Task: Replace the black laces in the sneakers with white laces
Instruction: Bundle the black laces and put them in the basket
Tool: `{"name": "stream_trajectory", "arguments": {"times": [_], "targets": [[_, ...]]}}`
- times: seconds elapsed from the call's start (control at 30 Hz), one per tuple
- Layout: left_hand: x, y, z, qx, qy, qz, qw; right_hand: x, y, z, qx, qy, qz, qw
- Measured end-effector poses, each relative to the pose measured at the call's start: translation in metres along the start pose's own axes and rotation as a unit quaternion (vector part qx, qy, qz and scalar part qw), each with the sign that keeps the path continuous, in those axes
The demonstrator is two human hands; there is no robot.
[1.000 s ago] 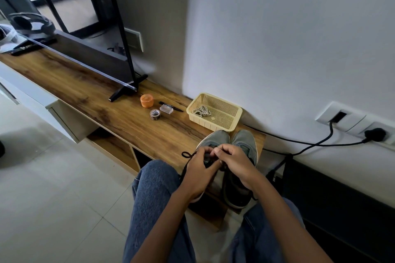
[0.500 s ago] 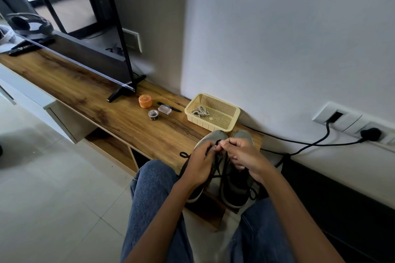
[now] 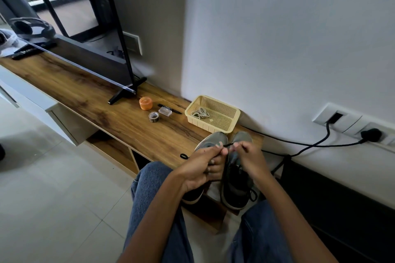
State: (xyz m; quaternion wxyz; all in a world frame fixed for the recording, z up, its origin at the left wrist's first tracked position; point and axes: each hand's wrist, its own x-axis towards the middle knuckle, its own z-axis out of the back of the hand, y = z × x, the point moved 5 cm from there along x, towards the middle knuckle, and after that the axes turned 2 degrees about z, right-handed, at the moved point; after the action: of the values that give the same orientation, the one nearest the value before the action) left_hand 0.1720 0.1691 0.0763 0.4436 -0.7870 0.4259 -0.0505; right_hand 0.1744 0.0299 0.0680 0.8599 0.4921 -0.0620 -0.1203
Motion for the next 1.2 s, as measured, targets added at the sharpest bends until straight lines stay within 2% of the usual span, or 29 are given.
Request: {"name": "stream_trajectory", "arguments": {"times": [0.07,0.13,0.17,0.23,0.3,0.33,0.4,0.47,0.63,0.77,0.83,0.9,1.0,1.1,1.2], "targets": [[0.002,-0.010,-0.004,-0.064,-0.003,-0.044,0.997,-0.012,0.003,-0.014,-0.033,0.084,0.014,0.996],[0.007,-0.016,-0.004,-0.082,-0.018,-0.079,0.993,-0.027,0.010,-0.029,-0.043,0.169,0.015,0.985],[0.009,-0.017,-0.003,-0.055,-0.029,-0.089,0.994,-0.033,0.015,-0.035,-0.054,0.210,0.019,0.976],[0.012,-0.016,0.003,0.107,-0.082,-0.105,0.985,-0.042,0.022,-0.040,-0.085,0.269,0.020,0.959],[0.009,-0.016,0.008,0.270,-0.132,-0.122,0.946,-0.043,0.029,-0.036,-0.116,0.273,0.025,0.955],[0.008,-0.013,0.011,0.311,-0.142,-0.122,0.932,-0.041,0.031,-0.031,-0.139,0.255,0.036,0.956],[0.003,-0.009,0.015,0.367,-0.141,-0.115,0.912,-0.034,0.038,-0.018,-0.175,0.205,0.057,0.961],[0.000,-0.002,0.016,0.389,-0.130,-0.097,0.907,-0.029,0.045,-0.004,-0.189,0.158,0.072,0.966],[-0.014,0.002,0.001,0.290,-0.102,-0.040,0.951,-0.021,0.061,0.010,-0.145,0.122,0.087,0.978],[-0.016,0.002,-0.008,0.205,-0.071,-0.035,0.975,-0.021,0.066,0.007,0.023,0.111,0.081,0.990],[-0.016,-0.001,-0.012,0.151,-0.085,-0.052,0.984,-0.023,0.061,0.001,0.078,0.100,0.078,0.989],[-0.014,-0.005,-0.014,0.071,-0.103,-0.083,0.989,-0.025,0.049,-0.006,0.085,0.076,0.068,0.991],[-0.012,-0.016,-0.013,-0.019,-0.128,-0.142,0.981,-0.036,0.033,-0.024,0.094,0.104,0.041,0.989],[-0.007,-0.024,-0.009,0.014,-0.147,-0.185,0.972,-0.050,0.028,-0.032,0.023,0.142,0.043,0.989],[-0.006,-0.027,-0.004,0.167,-0.173,-0.219,0.946,-0.058,0.037,-0.033,-0.062,0.194,0.071,0.976]]}}
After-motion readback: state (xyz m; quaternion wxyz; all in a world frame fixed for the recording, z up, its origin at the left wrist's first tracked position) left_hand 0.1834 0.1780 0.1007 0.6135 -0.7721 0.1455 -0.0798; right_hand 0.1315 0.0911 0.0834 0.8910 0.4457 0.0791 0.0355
